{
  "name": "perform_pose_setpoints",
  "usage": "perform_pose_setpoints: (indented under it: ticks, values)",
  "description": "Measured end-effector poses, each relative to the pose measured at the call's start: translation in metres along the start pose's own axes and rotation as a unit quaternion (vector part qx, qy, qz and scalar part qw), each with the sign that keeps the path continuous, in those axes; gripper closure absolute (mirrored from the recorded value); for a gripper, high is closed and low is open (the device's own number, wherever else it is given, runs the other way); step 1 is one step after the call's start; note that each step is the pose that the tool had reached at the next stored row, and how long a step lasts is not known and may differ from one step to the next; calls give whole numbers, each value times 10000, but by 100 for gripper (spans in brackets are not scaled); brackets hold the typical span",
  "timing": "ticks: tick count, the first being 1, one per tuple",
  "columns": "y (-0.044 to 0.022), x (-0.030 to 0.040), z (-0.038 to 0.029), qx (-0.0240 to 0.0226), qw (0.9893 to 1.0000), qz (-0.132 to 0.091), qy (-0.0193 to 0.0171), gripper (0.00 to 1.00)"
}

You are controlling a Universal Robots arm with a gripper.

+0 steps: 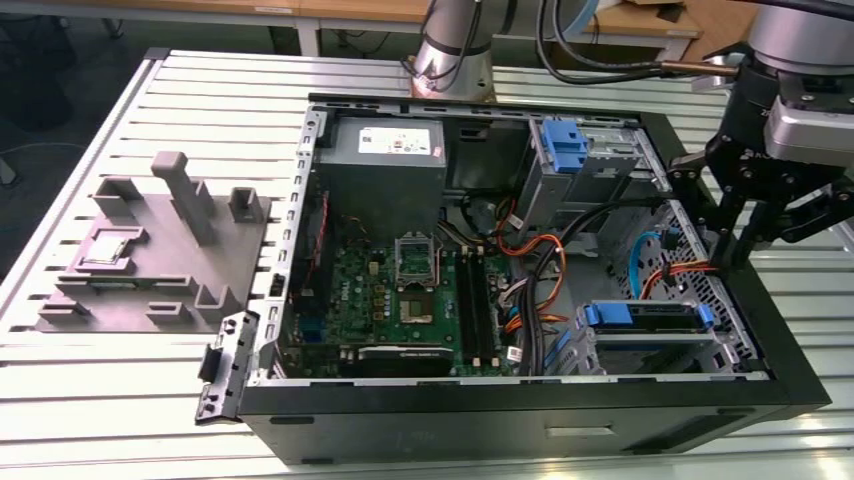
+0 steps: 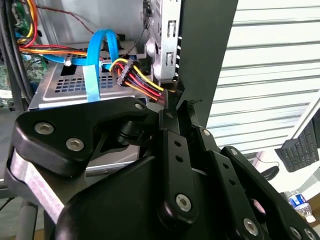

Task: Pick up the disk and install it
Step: 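Insert the first disk wire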

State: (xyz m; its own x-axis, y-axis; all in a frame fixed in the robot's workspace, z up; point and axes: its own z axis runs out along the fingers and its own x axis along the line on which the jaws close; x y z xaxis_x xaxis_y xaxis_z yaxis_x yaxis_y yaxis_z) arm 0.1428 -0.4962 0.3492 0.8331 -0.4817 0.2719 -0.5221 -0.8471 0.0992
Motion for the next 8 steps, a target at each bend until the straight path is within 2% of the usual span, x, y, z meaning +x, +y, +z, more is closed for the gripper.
perform_pose_setpoints:
  ticks: [2, 6, 8]
  values:
    - [1, -4, 4, 10, 10000, -4, 5, 76]
    - [1, -11, 17, 76, 10000, -18, -21, 76]
    - [3, -13, 18, 86, 10000, -29, -14, 76]
